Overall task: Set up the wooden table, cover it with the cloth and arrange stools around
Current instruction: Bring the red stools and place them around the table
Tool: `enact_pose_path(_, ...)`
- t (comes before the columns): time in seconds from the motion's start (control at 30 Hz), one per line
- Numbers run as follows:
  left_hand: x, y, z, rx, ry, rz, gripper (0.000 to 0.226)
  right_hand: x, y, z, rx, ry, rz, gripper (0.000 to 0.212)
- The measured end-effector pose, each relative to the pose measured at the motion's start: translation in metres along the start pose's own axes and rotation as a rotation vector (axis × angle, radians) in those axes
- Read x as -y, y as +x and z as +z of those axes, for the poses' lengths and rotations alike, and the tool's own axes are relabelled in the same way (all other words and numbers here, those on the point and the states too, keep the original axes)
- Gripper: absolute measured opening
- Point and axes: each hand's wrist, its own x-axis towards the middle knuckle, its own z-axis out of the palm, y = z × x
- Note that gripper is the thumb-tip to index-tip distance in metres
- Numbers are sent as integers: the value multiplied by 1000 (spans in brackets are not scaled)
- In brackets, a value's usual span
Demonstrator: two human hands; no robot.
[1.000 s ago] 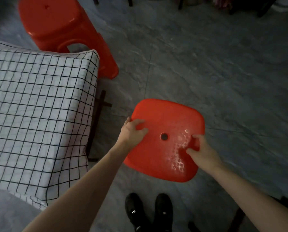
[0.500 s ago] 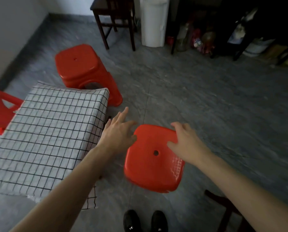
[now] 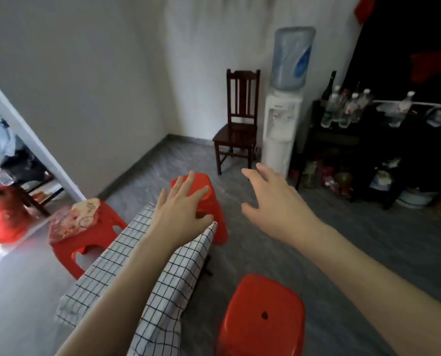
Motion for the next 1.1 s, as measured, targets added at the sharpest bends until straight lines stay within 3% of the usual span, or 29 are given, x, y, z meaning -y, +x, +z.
enact_pose_path(0.23, 51, -70, -138, -218, 96, -170, 72, 123, 15, -63, -35, 17, -265, 71)
enact_pose_path(0.47, 125, -201, -203, -400, 142, -388, 71, 265, -3, -64, 8, 62, -502, 73)
enact_pose_path(0.9, 241, -485, -251, -315, 313, -852, 75, 514, -130, 6, 165, 174, -912, 65)
enact_pose_path(1.1, 265, -602, -256, -366, 338, -1034, 76, 608, -195, 37, 207, 155, -1095, 67)
